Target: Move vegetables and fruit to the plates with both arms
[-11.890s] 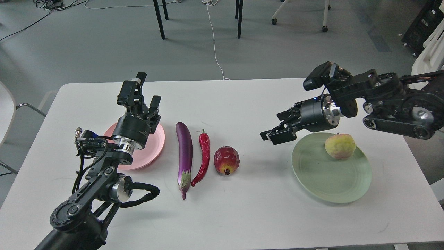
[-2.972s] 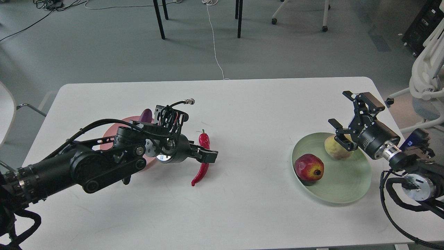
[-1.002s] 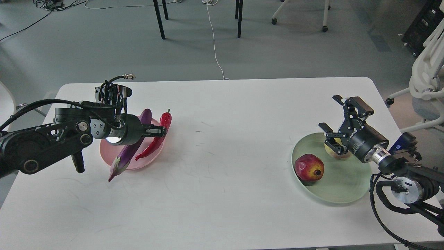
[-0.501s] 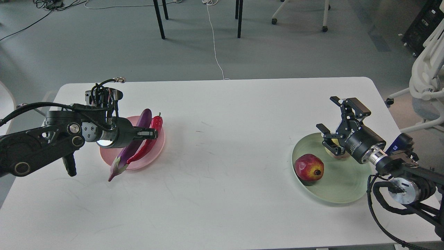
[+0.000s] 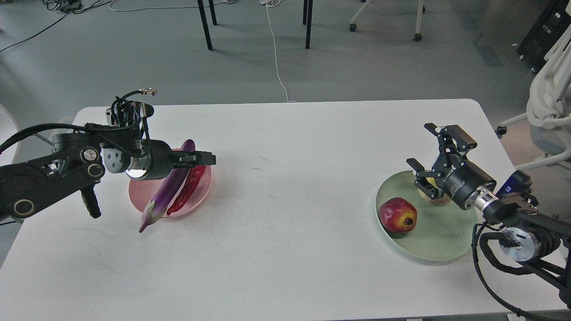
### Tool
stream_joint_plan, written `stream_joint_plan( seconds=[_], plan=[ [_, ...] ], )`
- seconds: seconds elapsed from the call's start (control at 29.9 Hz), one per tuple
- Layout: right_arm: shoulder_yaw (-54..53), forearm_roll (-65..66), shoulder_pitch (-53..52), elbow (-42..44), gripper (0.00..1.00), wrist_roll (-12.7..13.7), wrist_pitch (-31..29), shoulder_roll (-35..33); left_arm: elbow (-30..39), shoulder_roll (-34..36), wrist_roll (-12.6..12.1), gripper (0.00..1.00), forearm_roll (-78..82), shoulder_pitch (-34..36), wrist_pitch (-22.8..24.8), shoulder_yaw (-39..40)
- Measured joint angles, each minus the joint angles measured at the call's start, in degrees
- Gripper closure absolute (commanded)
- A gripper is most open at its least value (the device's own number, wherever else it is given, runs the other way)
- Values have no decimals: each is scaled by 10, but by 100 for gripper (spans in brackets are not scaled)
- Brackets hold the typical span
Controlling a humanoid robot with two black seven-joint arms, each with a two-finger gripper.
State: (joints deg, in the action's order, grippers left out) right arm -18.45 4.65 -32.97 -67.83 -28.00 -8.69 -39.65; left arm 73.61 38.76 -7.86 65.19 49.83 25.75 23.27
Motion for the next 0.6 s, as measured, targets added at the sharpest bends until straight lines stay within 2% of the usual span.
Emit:
stream_joint_plan(
  seconds=[0.1, 0.2, 0.23, 0.3, 0.37, 0.43, 0.53, 0.6],
  plan=[
    [-9, 0, -7, 1, 2, 0, 2, 2, -4, -37, 78, 2, -72, -19, -70, 42],
    [-28, -1, -12, 1, 2, 0, 19, 15, -15, -82, 162, 2, -122, -35, -183, 60],
    [-37, -1, -14, 1, 2, 0, 30, 22, -19, -96, 184, 2, -132, -41, -225, 63],
    [-53, -2, -18, 1, 2, 0, 57, 40, -25, -121, 213, 2, -143, -57, -299, 66],
    [-67, -3, -25, 0, 2, 0, 87, 62, -31, -146, 227, 2, -154, -76, -358, 69],
    [-76, -3, -35, -1, 2, 0, 118, 86, -34, -162, 233, 2, -175, -96, -393, 74],
    [-80, -3, -55, -1, 2, 0, 147, 109, -35, -177, 234, 2, -214, -148, -404, 122],
    [-81, -3, -65, -1, 2, 0, 155, 118, -36, -195, 233, 2, -227, -192, -388, 184]
  ],
)
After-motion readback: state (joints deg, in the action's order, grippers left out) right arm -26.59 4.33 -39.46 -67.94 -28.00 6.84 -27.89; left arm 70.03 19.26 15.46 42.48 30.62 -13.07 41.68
